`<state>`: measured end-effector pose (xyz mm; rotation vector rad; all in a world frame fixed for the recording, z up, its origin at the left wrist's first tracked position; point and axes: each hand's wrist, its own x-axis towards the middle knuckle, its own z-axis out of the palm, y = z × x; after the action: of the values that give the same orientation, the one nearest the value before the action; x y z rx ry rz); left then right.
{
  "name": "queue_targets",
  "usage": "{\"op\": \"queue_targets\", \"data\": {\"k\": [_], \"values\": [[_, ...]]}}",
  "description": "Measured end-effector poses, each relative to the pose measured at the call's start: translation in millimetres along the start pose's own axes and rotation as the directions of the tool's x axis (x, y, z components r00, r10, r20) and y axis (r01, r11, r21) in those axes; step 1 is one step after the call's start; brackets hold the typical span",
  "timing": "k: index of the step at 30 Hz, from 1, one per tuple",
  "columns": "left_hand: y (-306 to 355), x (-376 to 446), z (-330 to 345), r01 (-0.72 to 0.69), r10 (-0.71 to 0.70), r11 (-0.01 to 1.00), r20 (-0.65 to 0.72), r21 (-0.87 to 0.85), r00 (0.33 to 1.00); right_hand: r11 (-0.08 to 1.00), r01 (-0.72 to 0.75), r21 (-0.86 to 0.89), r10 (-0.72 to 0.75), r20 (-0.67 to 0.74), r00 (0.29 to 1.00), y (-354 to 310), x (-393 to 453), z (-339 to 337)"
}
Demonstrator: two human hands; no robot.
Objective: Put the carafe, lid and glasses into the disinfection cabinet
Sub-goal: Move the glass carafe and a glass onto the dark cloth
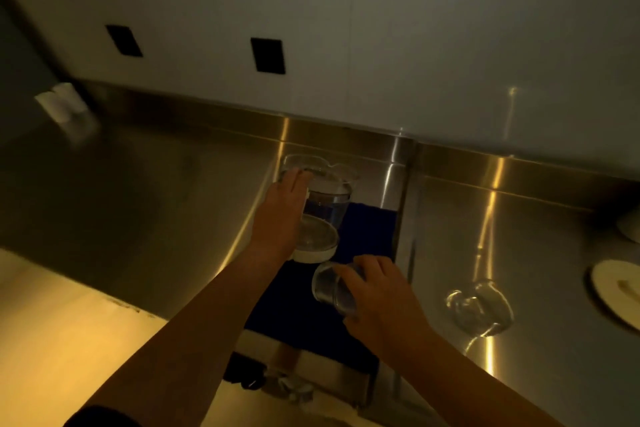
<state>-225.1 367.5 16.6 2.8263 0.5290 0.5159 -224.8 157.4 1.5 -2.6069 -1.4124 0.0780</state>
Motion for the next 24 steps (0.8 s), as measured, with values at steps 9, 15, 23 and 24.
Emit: {"op": "queue_targets", "data": {"k": [9,15,23,24], "values": [[-25,-1,4,-0.003,0.0,0.994,-0.027,-0.112,1.0,0.999,0.044,-0.018,-0.043,0.032,0.999,-27,17,25],[-11,13,18,-0.044,0.039,0.987,-0.04,-0.153,0.998,0.998,0.055,-0.029,-0.053,0.045,0.998,-11,35,32],[-27,24,33,-0.113,0.111,0.974,-0.024,-0.197,0.994,0.999,0.021,0.03,-0.021,-0.028,0.999,-13,62,52],[-31,23,34,-0.147,0.142,0.967,-0.041,-0.21,0.989,0.999,0.017,0.031,-0.016,-0.038,0.999,-15,65,56]]}}
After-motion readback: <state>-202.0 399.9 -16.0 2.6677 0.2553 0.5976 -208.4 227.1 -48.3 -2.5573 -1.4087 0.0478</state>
